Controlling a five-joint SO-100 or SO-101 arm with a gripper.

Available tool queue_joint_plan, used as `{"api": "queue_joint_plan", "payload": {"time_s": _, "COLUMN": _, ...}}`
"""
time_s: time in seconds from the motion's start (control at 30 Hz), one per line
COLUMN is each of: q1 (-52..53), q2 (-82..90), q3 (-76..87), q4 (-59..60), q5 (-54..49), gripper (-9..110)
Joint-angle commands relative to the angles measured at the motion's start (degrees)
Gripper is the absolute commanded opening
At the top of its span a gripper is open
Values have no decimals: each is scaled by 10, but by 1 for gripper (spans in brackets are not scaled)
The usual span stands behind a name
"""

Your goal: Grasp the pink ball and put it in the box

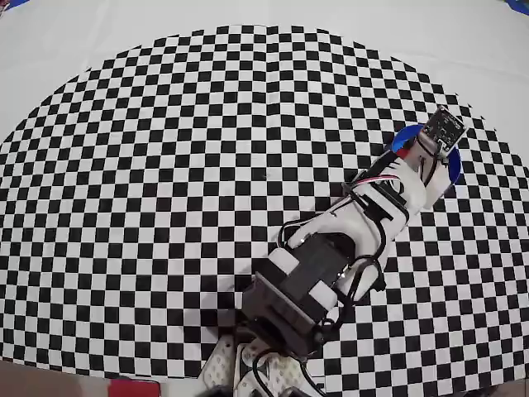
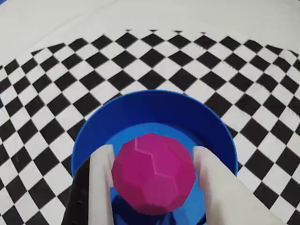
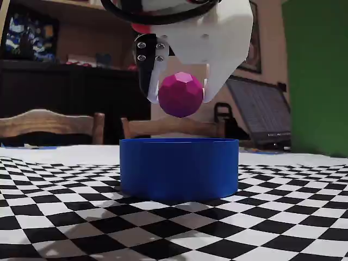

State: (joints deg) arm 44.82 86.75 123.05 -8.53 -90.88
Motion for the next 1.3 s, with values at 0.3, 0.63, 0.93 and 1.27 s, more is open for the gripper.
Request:
{"api": "queue_joint_plan", "payload": {"time_s": 0.3, "q1": -2, "q2": -37, "q3": -64, "q4": 6, "q5": -7, "gripper": 0}}
{"api": "queue_joint_plan", "payload": {"time_s": 0.63, "q1": -2, "q2": -73, "q3": -99, "q4": 6, "q5": -5, "gripper": 0}}
{"api": "queue_joint_plan", "payload": {"time_s": 0.93, "q1": -4, "q2": -104, "q3": -127, "q4": 6, "q5": -6, "gripper": 0}}
{"api": "queue_joint_plan", "payload": {"time_s": 1.27, "q1": -5, "q2": -108, "q3": -128, "q4": 6, "q5": -6, "gripper": 0}}
